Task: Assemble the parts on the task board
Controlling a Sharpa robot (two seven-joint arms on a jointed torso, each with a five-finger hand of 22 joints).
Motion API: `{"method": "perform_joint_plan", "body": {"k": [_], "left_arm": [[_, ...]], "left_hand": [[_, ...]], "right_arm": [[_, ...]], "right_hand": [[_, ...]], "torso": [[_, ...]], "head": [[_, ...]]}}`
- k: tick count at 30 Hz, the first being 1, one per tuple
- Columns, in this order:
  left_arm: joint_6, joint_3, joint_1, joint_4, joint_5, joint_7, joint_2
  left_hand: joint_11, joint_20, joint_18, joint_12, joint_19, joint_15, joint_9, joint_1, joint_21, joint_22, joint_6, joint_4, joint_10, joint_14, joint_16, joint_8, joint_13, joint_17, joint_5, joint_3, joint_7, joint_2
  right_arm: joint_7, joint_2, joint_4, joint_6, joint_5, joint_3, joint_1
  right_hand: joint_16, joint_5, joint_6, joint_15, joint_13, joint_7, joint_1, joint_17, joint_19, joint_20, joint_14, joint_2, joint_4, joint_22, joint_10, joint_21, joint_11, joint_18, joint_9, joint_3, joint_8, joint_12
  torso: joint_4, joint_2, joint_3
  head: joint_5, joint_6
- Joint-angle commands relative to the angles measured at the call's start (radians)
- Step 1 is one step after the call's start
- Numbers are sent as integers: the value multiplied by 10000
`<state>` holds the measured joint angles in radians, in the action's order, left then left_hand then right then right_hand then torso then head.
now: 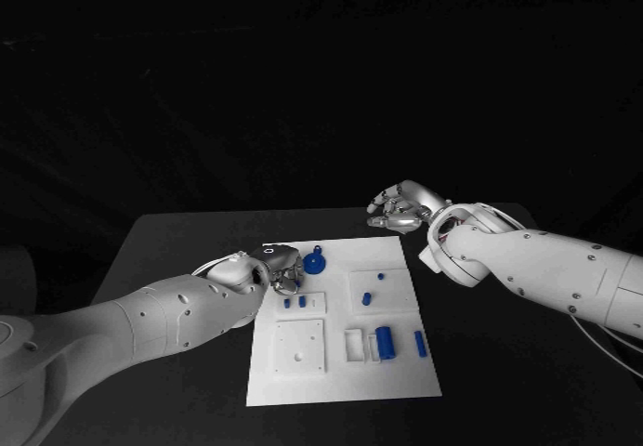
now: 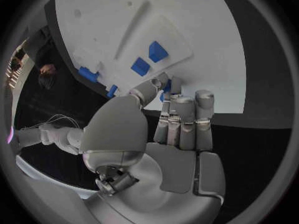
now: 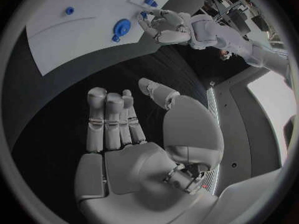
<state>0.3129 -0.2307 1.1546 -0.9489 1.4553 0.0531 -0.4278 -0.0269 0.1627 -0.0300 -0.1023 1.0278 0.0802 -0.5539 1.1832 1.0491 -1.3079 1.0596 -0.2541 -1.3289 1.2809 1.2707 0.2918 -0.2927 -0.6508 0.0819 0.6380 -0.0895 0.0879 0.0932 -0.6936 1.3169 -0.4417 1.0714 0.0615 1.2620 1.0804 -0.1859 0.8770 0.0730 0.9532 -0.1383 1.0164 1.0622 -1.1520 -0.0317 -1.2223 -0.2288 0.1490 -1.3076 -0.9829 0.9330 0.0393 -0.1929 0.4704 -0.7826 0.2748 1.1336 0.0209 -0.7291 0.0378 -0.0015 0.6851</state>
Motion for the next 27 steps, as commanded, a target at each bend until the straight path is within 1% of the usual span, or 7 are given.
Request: {"method": "perform_joint_plan", "body": {"k": [1,5,12,13,14,17,27], "left_arm": [[-94,-62,-125,-110,190,-90,69],[-259,-62,-124,-111,92,-81,61],[-389,-64,-123,-137,-52,-103,26],[-379,-64,-123,-137,-79,-108,26],[-343,-64,-123,-133,-112,-116,24],[-245,-64,-123,-130,-143,-135,9],[-50,-62,-124,-52,-192,-151,-28]], "left_hand": [[-20,120,-1122,6,19,39,-12,36,60,-89,74,36,-58,6,35,56,-9,17,44,37,-57,44],[-45,130,-1113,72,16,16,20,40,40,-76,-40,46,24,-21,0,-10,9,42,31,71,-96,113],[-133,82,-1081,205,-51,-69,197,70,-8,-71,-766,-23,201,-118,-49,-403,40,75,-58,76,-363,396],[-141,75,-1077,216,-57,-79,218,41,-11,-70,-850,-18,219,-127,-54,-448,44,78,-65,56,-381,444],[-166,55,-1064,244,-71,-103,281,-74,-20,-69,-1098,15,263,-154,-70,-582,53,86,-86,-15,-408,588],[-184,31,-1061,264,-95,-120,353,-276,-47,-60,-1353,124,287,-190,-94,-704,54,104,-86,-147,-409,785],[-176,34,-1094,267,-91,-113,425,-301,-76,-47,-1609,177,280,-192,-103,-797,43,124,-46,-246,-405,906]], "right_arm": [[-44,-10,25,113,93,-4,2],[-44,-9,27,118,93,-4,2],[-45,-16,24,118,93,-4,2],[-45,-15,26,118,93,-4,2],[-46,-14,27,119,93,-4,2],[-44,-13,26,122,93,-4,2],[-29,-13,7,127,123,-4,2]], "right_hand": [[48,-49,8,9,-15,-92,5,-11,-21,7,34,92,37,-14,-27,-63,-45,-688,14,-1,37,36],[48,-49,7,9,-18,-92,4,-13,-21,7,35,91,38,-16,-26,-65,-45,-688,14,-1,37,37],[49,-49,7,9,-21,-92,4,-14,-21,8,35,89,39,-17,-25,-66,-45,-689,14,0,38,39],[49,-49,7,9,-21,-92,3,-14,-22,8,36,89,40,-17,-25,-66,-45,-688,14,0,38,39],[49,-48,6,9,-21,-92,3,-15,-21,8,36,89,40,-17,-25,-66,-45,-688,14,0,38,39],[50,-48,6,9,-23,-92,3,-15,-21,8,36,88,40,-18,-25,-67,-45,-689,14,1,37,39],[52,-47,6,8,-28,-92,1,-18,-22,8,37,86,41,-21,-23,-69,-45,-688,15,3,38,42]], "torso": [[-9,-1,1],[0,1,3],[2,-1,-3],[3,0,-3],[1,0,-4],[3,2,-6],[-4,-4,-13]], "head": [[3,-4],[-6,-7],[-13,-7],[-13,-15],[-15,-16],[-12,-3],[-18,21]]}}
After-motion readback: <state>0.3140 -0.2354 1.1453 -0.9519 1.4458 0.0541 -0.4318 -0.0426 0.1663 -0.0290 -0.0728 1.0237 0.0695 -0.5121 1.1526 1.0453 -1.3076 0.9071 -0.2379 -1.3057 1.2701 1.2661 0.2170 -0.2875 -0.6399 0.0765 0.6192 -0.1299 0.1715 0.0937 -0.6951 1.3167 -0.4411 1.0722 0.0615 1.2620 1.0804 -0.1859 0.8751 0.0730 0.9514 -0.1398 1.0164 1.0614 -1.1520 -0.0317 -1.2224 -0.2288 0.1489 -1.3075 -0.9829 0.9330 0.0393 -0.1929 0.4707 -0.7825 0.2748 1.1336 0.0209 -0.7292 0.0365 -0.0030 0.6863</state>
